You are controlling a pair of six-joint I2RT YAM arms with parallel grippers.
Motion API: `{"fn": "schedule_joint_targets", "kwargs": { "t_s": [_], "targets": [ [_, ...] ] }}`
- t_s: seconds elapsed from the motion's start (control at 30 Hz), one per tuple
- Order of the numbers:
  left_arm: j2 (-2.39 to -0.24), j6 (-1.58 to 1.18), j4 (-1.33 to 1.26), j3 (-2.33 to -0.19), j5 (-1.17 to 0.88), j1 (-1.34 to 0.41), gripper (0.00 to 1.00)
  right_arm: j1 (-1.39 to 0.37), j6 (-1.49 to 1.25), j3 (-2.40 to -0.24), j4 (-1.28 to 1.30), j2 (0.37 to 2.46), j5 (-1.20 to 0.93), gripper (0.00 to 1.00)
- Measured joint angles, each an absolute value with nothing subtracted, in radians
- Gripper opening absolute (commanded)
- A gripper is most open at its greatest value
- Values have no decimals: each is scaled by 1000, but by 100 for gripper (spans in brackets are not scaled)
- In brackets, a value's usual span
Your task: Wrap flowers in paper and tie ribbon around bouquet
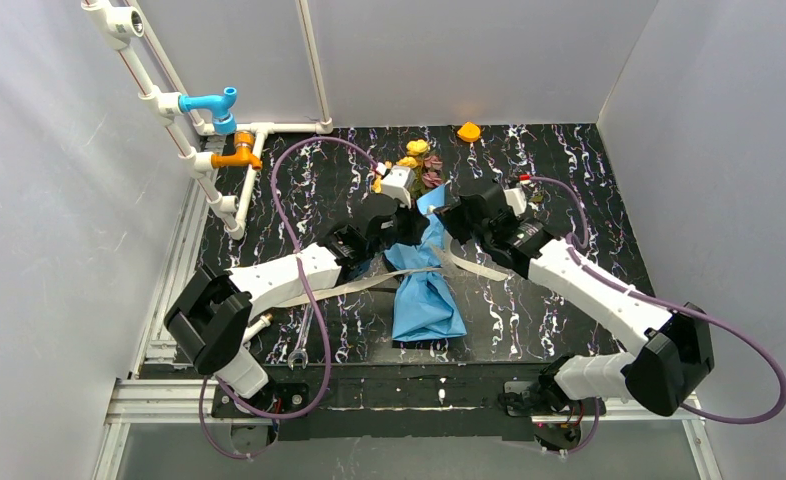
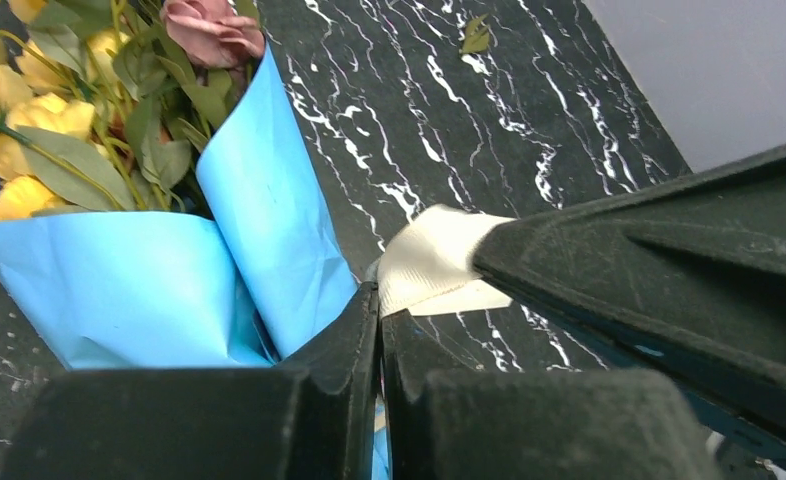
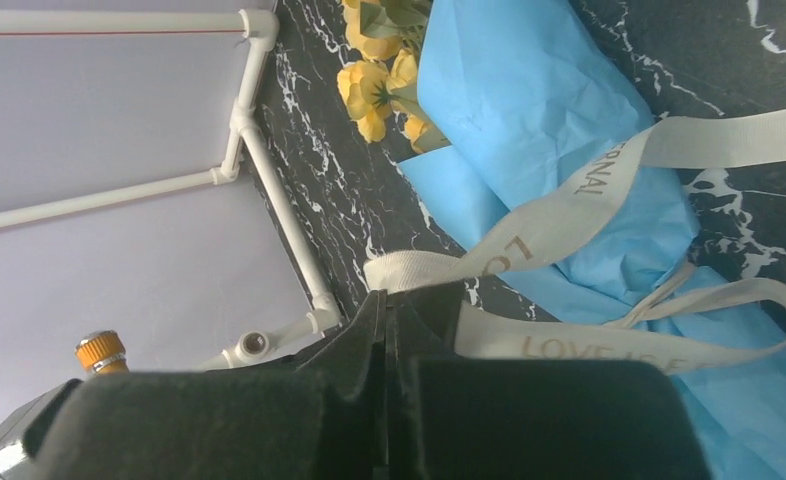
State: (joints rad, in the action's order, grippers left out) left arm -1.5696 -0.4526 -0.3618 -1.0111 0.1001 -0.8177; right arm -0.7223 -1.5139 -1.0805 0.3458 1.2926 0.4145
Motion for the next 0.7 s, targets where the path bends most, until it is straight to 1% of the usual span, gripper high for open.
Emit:
{"fn": "schedule_joint_targets", "kwargs": {
  "t_s": [0.23, 0.53, 0.57, 0.6, 0.63, 0.67, 0.7],
  "targets": [
    [-1570, -301, -359, -1017, 172, -822, 0, -693, -1481, -1024, 384, 1231, 417, 1],
    [-1564, -38, -337, -1014, 235, -821, 0, -682, -1467, -823, 403, 1201, 340, 1],
    [-1560, -12, -336, -1011, 236, -821, 0, -682, -1465, -812, 403, 1203, 332, 10],
    [-1556, 14, -337, -1008, 236, -821, 0, -682, -1457, -805, 401, 1205, 327, 25],
    [-1553, 40, -336, -1005, 236, -821, 0, -682, -1439, -804, 398, 1209, 324, 47],
    [-1552, 67, -336, -1004, 236, -822, 0, -681, -1407, -804, 386, 1213, 323, 61],
    [-1551, 94, -336, -1002, 236, -822, 0, -680, -1386, -804, 374, 1216, 325, 73]
  ]
}}
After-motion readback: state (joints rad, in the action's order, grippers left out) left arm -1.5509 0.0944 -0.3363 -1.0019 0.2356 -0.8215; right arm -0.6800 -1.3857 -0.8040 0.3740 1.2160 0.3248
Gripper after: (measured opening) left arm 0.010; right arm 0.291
